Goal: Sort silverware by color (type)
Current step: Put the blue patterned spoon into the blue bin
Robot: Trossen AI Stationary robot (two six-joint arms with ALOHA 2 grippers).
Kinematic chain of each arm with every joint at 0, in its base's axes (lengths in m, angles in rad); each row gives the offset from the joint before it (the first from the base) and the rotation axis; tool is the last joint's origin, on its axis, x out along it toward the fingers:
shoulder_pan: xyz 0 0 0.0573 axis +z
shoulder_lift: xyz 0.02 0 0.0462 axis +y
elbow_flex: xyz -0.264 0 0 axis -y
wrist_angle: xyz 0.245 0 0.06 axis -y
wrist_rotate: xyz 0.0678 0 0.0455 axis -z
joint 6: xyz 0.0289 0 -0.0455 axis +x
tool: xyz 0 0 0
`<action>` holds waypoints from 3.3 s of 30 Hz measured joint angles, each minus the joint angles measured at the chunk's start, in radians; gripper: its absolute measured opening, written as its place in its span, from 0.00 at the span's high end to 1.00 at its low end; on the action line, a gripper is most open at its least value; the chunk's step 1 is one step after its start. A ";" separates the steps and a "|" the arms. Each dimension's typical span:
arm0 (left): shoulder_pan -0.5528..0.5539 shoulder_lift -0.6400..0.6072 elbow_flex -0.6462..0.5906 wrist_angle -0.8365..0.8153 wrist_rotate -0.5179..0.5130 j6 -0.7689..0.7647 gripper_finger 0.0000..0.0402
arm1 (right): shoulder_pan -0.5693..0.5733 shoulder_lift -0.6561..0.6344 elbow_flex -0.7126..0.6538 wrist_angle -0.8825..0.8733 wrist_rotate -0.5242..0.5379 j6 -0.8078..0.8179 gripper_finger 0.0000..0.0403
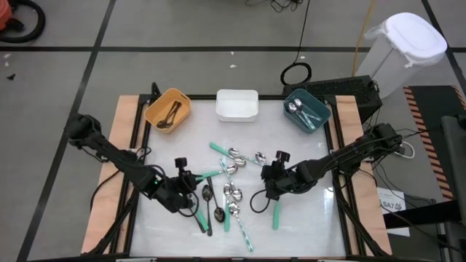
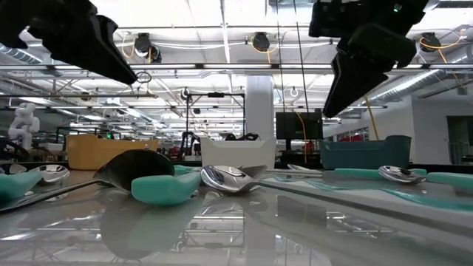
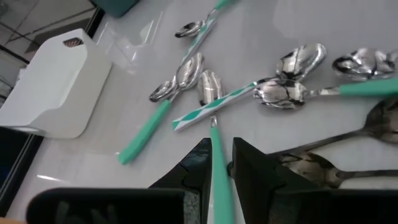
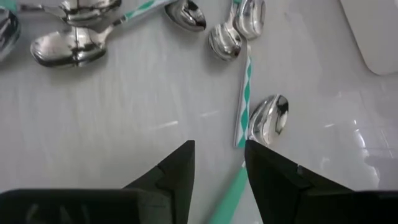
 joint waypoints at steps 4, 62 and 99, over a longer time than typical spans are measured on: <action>0.000 0.039 0.000 0.032 0.000 0.043 0.83 | -0.002 0.000 0.000 0.041 0.001 -0.030 0.67; 0.426 0.071 -0.162 0.580 0.497 0.343 0.83 | 0.113 0.000 -0.030 0.540 -0.105 0.045 0.67; 0.262 0.071 -0.162 0.573 0.495 0.237 0.83 | 0.266 0.605 0.665 -0.010 -0.164 0.527 0.67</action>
